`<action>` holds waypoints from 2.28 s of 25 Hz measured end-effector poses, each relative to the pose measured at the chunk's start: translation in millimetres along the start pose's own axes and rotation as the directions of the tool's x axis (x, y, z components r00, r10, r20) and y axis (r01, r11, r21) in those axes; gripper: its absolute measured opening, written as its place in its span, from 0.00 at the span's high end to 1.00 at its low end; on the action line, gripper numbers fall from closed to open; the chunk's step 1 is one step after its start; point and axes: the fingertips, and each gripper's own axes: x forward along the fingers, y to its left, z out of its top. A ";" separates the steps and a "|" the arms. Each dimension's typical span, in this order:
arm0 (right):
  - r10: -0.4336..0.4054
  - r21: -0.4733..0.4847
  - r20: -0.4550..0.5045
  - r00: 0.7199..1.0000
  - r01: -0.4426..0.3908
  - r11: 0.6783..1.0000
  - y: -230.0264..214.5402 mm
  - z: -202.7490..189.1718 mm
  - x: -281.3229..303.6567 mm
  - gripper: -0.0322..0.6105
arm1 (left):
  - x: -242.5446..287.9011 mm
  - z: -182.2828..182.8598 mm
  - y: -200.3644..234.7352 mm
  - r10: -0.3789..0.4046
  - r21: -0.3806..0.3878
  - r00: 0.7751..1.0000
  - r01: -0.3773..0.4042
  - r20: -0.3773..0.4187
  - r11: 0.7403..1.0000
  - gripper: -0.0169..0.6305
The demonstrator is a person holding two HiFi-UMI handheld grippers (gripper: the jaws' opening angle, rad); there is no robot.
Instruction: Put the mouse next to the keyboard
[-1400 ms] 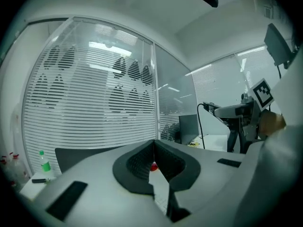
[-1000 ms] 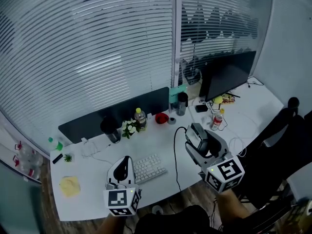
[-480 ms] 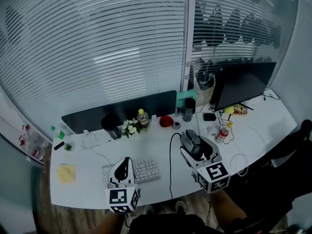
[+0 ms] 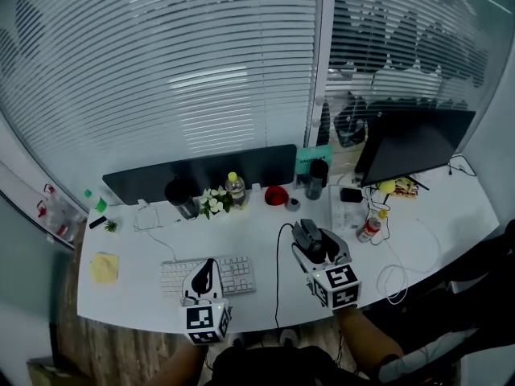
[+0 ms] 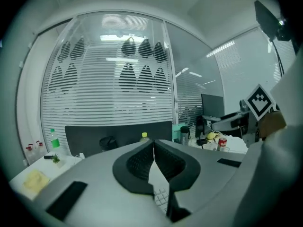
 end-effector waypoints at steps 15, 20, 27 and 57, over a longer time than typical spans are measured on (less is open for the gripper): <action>0.071 0.037 -0.213 0.974 -0.064 0.997 -3.8 -117.3 69.4 0.49 | 9.6 -71.9 -10.7 0.011 -0.074 0.983 -0.025 -0.184 0.997 0.93; 0.081 0.041 -0.292 0.953 -0.072 0.997 0.5 -155.5 85.8 0.49 | 7.4 -84.5 -6.6 0.029 -0.067 0.976 -0.045 -0.218 0.997 0.93; 0.092 0.048 -0.380 0.920 -0.080 0.996 6.1 -200.7 105.3 0.49 | -3.6 -88.9 7.5 0.071 -0.064 0.967 -0.089 -0.245 0.994 0.93; 0.010 0.015 -0.482 0.876 -0.003 1.000 -3.5 -266.1 118.7 0.48 | -31.7 -83.5 38.1 0.140 -0.043 0.960 -0.154 -0.242 0.987 0.93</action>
